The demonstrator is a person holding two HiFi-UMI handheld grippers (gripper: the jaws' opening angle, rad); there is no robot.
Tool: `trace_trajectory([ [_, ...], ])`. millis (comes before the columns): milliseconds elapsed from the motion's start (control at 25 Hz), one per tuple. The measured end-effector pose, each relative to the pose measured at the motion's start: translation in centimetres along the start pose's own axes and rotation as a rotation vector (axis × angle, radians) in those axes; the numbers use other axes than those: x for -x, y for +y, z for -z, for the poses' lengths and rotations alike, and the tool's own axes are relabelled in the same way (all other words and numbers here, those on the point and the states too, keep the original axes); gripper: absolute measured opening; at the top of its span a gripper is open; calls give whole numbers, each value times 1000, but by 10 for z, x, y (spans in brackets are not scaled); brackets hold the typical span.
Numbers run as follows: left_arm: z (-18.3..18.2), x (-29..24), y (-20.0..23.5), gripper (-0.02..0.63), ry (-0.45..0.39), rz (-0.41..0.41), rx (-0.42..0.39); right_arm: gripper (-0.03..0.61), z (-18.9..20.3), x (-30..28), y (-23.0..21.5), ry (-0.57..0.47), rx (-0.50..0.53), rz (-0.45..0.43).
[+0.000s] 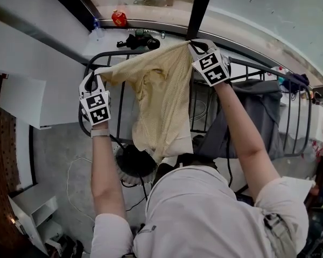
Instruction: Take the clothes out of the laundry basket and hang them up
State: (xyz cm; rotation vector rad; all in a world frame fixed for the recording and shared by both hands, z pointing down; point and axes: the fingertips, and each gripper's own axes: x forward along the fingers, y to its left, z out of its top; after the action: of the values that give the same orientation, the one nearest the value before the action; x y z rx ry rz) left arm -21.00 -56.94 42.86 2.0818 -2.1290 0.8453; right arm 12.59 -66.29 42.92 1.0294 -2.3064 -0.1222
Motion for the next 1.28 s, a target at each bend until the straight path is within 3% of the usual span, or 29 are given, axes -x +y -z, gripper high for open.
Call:
trace_trajectory([
  [240,47,-29,-25,14,109,71,4,25,41,-23,10,108,6,-21],
  [440,71,-35,-34,95,160,104,30,69,65,-28,21,184,7,-58],
  [480,75,-35,-36,107,168,110,36,94,69,-28,24,204,4,-66],
  [560,82,-34,-38,133,184,117,36,216,78,-28,29,246,-1,-85],
  [600,86,-32,-38,146,190,118,34,245,81,-27,32,255,-3,-93],
  [1000,98,10,-46,221,173,150,58,272,84,13,56,234,-55,-101],
  [1280,104,76,-44,220,114,139,117,271,54,58,97,86,-127,-123],
])
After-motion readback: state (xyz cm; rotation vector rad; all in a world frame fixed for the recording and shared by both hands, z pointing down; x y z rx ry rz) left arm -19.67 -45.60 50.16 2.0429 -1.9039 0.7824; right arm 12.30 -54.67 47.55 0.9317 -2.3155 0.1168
